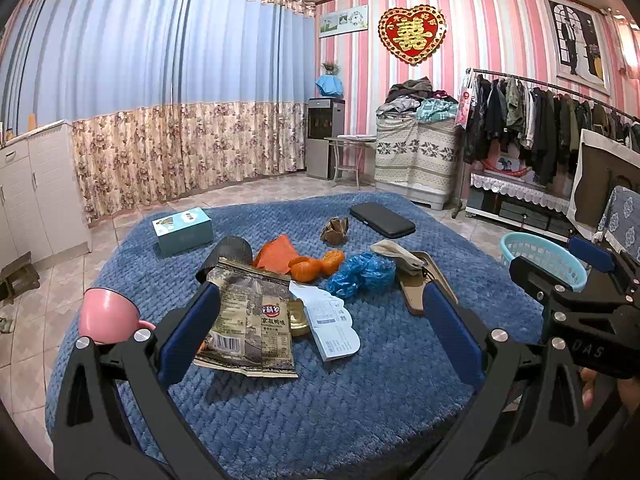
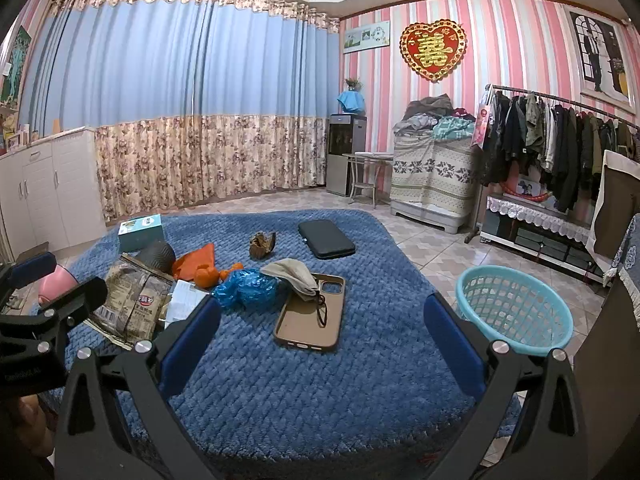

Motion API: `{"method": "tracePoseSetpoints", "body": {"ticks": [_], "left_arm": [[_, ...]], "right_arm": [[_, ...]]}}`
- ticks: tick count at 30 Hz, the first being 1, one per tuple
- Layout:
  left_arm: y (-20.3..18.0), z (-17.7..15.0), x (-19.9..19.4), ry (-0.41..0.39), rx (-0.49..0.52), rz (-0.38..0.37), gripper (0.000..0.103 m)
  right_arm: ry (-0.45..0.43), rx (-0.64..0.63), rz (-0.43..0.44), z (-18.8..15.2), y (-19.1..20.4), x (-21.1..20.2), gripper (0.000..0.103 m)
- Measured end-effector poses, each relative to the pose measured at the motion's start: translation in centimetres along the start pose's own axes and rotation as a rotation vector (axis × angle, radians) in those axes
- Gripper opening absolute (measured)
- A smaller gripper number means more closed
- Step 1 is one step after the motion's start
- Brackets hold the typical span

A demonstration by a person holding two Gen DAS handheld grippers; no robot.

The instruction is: Collect trash

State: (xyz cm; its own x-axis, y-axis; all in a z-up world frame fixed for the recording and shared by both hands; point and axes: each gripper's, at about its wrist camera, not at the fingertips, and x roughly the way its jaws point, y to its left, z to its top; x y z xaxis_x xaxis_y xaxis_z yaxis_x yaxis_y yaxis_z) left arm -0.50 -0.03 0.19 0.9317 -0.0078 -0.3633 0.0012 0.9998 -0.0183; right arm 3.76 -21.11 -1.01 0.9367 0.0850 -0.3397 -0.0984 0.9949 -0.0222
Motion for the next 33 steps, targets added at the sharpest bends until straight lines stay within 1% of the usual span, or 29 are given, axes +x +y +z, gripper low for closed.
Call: {"method": "tracePoseSetpoints", "body": {"ticks": [33], "left_arm": [[-0.11,-0.10,0.12,0.003,0.002,-0.003,0.098]], "right_arm": [[-0.002,0.001,0.000,0.18,-0.72,-0.69,0.099]]}}
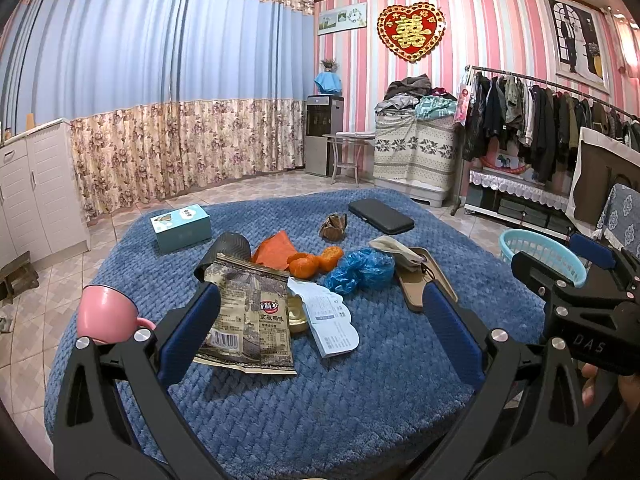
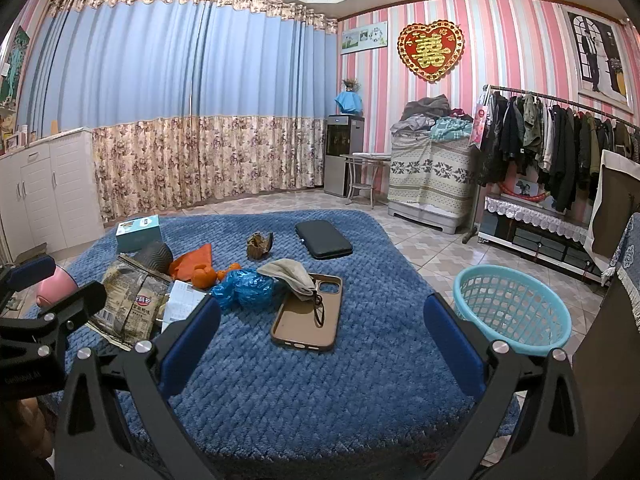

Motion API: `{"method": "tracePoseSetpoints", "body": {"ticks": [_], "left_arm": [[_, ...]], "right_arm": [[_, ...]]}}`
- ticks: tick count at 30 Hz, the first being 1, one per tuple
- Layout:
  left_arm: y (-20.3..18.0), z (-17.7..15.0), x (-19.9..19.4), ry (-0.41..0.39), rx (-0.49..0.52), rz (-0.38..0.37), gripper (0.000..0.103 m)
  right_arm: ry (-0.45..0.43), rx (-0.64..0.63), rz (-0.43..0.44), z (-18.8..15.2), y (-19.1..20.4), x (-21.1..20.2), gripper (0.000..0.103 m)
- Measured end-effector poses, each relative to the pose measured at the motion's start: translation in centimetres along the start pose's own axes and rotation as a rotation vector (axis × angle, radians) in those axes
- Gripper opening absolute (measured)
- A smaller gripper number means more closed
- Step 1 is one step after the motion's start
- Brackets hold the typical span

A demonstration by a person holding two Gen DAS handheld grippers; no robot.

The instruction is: Collect trash

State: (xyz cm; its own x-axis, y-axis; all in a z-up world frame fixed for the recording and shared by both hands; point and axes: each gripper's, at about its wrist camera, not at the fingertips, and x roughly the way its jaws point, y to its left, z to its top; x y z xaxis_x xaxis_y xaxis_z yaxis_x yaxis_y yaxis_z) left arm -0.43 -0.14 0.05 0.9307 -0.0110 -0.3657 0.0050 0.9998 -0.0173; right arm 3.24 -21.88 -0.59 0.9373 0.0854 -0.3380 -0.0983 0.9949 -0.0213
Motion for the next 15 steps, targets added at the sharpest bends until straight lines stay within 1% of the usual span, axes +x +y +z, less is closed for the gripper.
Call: {"method": "tracePoseSetpoints", "body": {"ticks": [15], "left_arm": [[0.00,-0.03,0.08,0.003,-0.001,0.000,0.098]], "right_arm": [[-0.001,-0.001,-0.001,-0.05,-0.01,-0.04,0.099]]}}
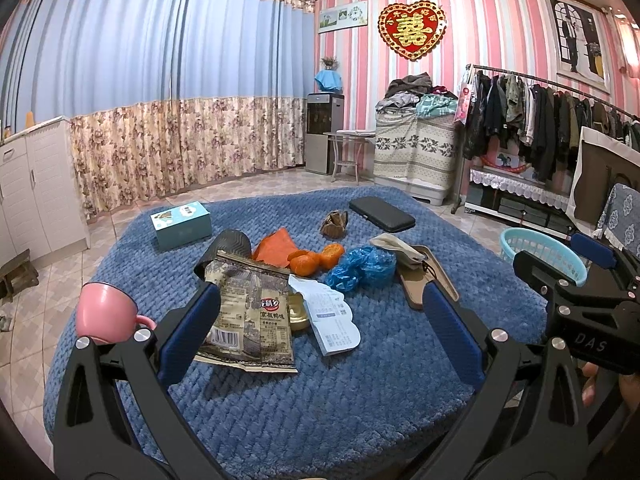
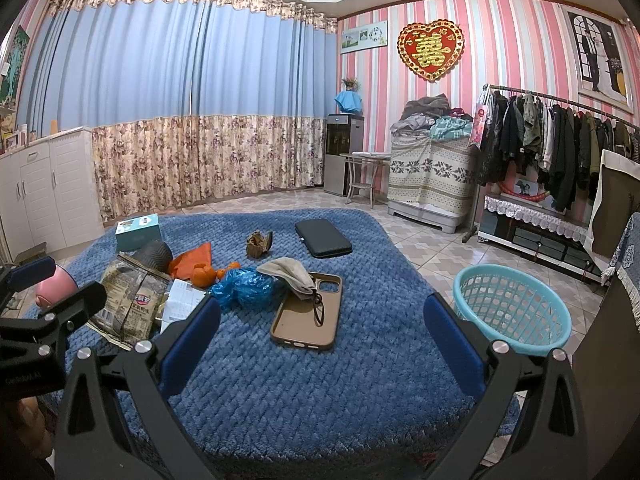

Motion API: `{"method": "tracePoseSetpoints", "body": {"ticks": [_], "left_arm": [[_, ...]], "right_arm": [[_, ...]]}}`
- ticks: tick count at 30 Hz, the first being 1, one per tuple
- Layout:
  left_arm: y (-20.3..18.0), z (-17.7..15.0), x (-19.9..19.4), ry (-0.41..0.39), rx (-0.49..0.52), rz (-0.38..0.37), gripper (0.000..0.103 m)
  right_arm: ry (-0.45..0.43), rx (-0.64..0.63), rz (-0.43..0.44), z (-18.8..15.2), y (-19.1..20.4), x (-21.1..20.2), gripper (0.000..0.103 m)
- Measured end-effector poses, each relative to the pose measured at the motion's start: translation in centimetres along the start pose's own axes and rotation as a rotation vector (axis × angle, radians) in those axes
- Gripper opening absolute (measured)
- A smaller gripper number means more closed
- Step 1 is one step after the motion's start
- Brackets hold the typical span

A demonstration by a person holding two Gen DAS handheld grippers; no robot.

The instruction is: Collect trash

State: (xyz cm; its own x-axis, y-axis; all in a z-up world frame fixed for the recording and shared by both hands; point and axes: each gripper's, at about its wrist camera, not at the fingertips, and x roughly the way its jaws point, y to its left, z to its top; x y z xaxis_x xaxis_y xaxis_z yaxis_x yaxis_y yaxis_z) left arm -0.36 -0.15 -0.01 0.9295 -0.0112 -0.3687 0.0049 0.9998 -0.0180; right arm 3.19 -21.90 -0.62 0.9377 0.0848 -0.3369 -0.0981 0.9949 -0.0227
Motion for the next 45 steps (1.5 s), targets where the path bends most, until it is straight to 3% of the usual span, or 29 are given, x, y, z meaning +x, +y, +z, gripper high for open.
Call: {"method": "tracePoseSetpoints", "body": {"ticks": [26,40,45], "left_arm": [[0.6,-1.3,0.0,0.013,-0.011,0.010,0.098],[6.0,-3.5,6.0,0.114,-0.003,0.148,0.098],[7.8,-3.9,8.8,0.187,-0.041,0.130,0.098]], "right_arm": [[0.002,0.001,-0.004,0.3,-0.7,-0.3,0.099],[0.071,0.008,-0.013,0.1,-2.7,1.1,0.099],[0.100,0.008,-0.006,-0.5,-1.7,2.3,0.099]]}}
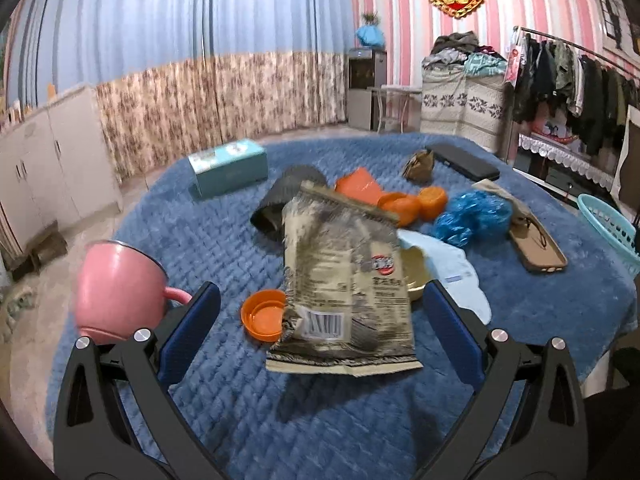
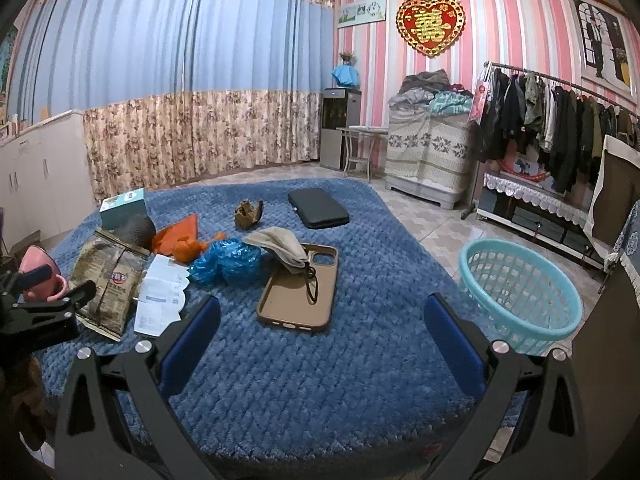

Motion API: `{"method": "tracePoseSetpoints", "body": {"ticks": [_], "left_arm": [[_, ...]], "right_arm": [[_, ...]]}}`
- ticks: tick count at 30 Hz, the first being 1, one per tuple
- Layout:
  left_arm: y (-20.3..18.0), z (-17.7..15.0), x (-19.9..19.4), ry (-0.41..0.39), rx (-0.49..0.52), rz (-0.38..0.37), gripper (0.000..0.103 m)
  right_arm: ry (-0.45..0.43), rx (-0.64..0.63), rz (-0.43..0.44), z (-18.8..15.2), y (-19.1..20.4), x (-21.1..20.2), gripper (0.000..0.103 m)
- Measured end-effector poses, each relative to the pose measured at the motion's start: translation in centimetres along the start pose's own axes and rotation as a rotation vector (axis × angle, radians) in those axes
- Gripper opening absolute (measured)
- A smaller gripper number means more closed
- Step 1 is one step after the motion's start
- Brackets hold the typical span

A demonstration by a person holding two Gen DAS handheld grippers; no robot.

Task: Collect trash
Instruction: 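Grasp the snack wrapper bag with the left tool while the right tool grasps the white receipt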

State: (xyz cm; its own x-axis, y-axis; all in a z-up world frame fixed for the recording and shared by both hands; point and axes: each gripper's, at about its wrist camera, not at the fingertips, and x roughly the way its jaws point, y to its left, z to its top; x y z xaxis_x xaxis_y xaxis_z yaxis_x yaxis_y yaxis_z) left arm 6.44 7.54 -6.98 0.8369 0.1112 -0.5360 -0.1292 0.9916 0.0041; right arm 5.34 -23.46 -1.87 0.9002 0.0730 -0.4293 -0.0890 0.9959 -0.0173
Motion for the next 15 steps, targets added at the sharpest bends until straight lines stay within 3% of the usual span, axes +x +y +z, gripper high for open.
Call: {"method": "tracePoseSetpoints", "body": {"ticks": [4,7,9,13,15], "left_arm": [[0.4,0.2,1.4,0.030,-0.015,-0.052,0.094],[0.1,0.2,1.9,0.045,0.000,-0.084,0.075],[-0.2,0.3,2.5,0.076,-0.007,-0.115,0.054],[0.3,0.3,2.6,0.094,-0.040,-0.141,0.042],[0.5,0.7,1.9,0.078,-0.039,-0.141,0.029]], "right_arm": [[0.018,0.009,0.012,0.0,0.2,0.9,0.099],[0.019,0.023,0.017,0.3,0.2,1.4,0.099],[0.027,0.028,0.025,0.6,0.6,1.8,0.099],[0.052,0.005,0.005,1.1,1.5,2.3,0.099],[0.044,-0.010,-0.004,1.2,2.2,2.2,0.099]]}}
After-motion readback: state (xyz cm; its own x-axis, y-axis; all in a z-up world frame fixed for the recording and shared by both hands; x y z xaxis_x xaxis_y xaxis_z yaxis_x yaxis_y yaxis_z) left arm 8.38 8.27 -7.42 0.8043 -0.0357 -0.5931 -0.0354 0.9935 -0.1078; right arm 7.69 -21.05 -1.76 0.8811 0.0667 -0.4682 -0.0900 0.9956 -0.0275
